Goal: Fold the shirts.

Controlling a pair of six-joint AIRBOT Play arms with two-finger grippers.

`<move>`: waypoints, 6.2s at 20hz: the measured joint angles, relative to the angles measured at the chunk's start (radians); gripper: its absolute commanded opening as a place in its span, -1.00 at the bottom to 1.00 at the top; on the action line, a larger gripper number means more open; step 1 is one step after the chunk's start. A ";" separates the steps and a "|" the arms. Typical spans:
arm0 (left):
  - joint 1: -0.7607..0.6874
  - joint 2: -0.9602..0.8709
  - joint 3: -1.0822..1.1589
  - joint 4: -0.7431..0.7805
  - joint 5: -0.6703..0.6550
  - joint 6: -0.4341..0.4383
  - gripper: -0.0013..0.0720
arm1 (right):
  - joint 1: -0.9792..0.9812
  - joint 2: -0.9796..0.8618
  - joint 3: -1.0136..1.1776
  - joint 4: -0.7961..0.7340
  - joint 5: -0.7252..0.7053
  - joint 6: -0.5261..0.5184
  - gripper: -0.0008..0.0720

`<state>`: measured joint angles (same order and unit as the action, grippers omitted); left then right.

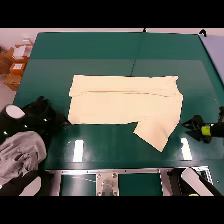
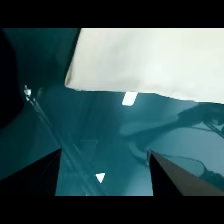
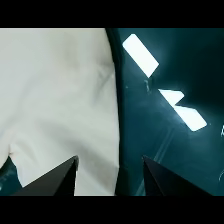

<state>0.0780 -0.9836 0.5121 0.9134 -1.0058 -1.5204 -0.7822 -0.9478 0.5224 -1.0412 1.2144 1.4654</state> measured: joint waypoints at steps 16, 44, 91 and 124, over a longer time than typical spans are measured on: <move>-0.173 -0.190 -0.030 -0.248 0.467 0.053 -0.90 | 0.153 -0.053 -0.205 0.173 -0.203 -0.002 -0.67; -0.128 -0.250 0.573 0.283 -0.034 -0.127 -0.90 | 0.348 -0.186 0.415 0.027 -0.109 0.131 -0.94; -0.663 -1.025 1.256 -0.105 0.178 0.161 -0.90 | 0.384 -0.809 1.304 0.332 0.514 -0.300 -0.93; -0.018 -0.688 1.434 0.110 -0.617 0.064 -0.90 | 1.347 -0.904 1.137 0.303 -0.381 0.101 0.55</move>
<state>0.0597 -1.6718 1.9457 1.0233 -1.6230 -1.4559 0.5652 -1.8515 1.6596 -0.7383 0.8330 1.5665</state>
